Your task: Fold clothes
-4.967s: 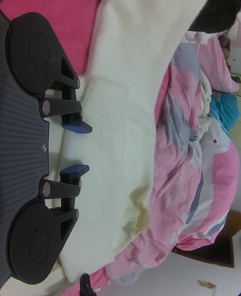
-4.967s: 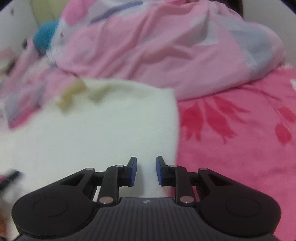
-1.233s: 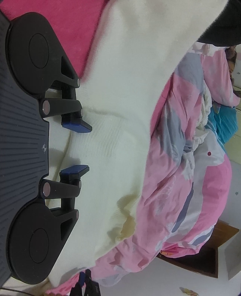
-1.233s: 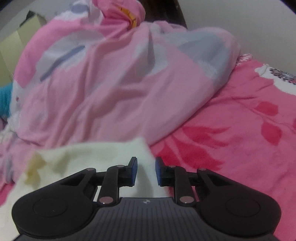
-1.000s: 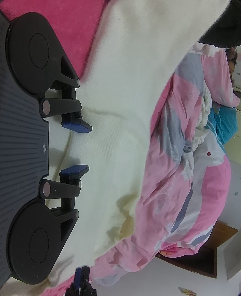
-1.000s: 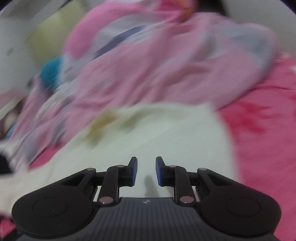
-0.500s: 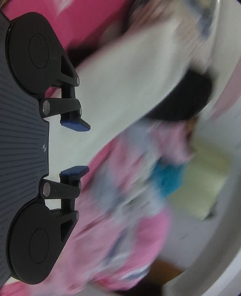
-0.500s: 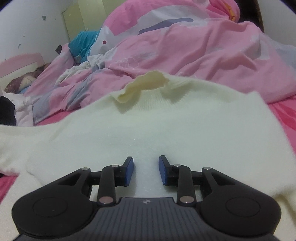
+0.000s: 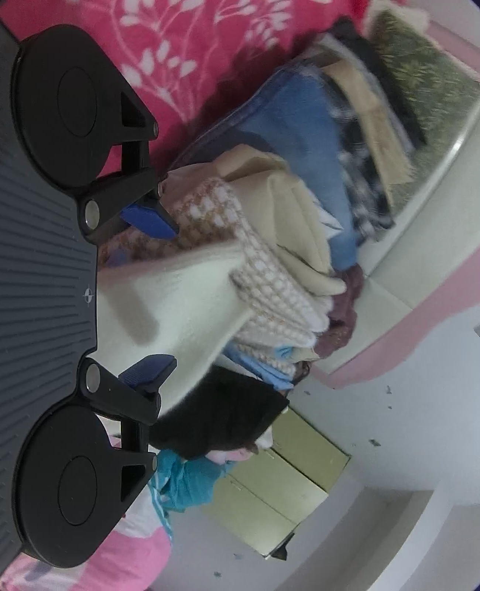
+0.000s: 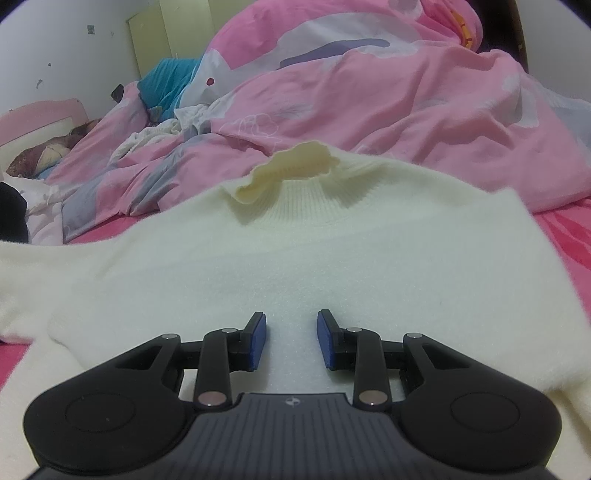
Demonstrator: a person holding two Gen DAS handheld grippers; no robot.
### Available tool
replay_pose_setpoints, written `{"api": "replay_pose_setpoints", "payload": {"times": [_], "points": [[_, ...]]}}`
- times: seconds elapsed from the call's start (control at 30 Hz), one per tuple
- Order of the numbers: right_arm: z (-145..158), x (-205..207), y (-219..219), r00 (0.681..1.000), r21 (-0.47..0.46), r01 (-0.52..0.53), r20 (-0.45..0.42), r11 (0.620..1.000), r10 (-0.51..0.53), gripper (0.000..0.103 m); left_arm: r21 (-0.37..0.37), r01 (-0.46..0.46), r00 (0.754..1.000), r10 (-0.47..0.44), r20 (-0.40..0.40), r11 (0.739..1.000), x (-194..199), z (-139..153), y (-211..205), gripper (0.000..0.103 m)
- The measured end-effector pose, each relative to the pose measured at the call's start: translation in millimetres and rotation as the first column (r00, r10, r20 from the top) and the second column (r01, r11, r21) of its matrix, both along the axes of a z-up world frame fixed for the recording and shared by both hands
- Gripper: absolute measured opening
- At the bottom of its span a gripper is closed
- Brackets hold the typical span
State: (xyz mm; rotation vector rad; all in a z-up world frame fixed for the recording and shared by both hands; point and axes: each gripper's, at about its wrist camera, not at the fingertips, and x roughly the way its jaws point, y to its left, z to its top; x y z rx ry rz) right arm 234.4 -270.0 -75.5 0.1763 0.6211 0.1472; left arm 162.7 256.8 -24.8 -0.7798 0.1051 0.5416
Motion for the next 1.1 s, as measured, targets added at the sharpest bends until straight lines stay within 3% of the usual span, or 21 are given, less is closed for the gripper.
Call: {"api": "replay_pose_setpoints", "payload": {"times": [0.17, 0.37, 0.5, 0.6, 0.73, 0.93, 1.1], "points": [[0.2, -0.6, 0.3, 1.0, -0.001, 0.001, 0.0, 1.0, -0.001, 0.032, -0.019, -0.001, 1.0, 0.001, 0.012, 1.0, 1.2, -3.8, 3.2, 0.038], [0.0, -1.1, 0.7, 1.0, -0.002, 0.002, 0.001, 1.0, -0.002, 0.032, 0.024, -0.025, 0.999, 0.025, -0.021, 0.999, 5.1, 2.1, -2.8, 0.01], [-0.3, -1.1, 0.4, 1.0, 0.002, 0.0, 0.002, 1.0, 0.0, 0.032, 0.096, -0.045, 0.999, 0.046, 0.001, 0.994, -2.0, 15.7, -20.2, 0.007], [-0.3, -1.3, -0.1, 1.0, 0.006, -0.001, 0.003, 1.0, 0.001, 0.033, 0.196, -0.038, 0.997, 0.025, 0.07, 0.98, -15.2, 38.6, -50.1, 0.007], [-0.4, -1.4, -0.5, 1.0, 0.009, -0.002, 0.005, 1.0, 0.002, 0.033, 0.339, 0.038, 0.983, -0.096, 0.154, 0.94, -26.1, 70.4, -111.0, 0.007], [-0.7, -1.8, -1.6, 1.0, 0.021, -0.001, 0.007, 1.0, 0.001, 0.034, 0.435, 0.269, 0.915, -0.369, 0.163, 0.859, -14.7, 86.3, -210.4, 0.006], [-1.1, -2.4, -2.9, 1.0, 0.036, 0.002, 0.007, 0.999, -0.002, 0.034, 0.426, 0.432, 0.856, -0.51, 0.083, 0.795, 9.2, 54.8, -279.2, 0.006]]}}
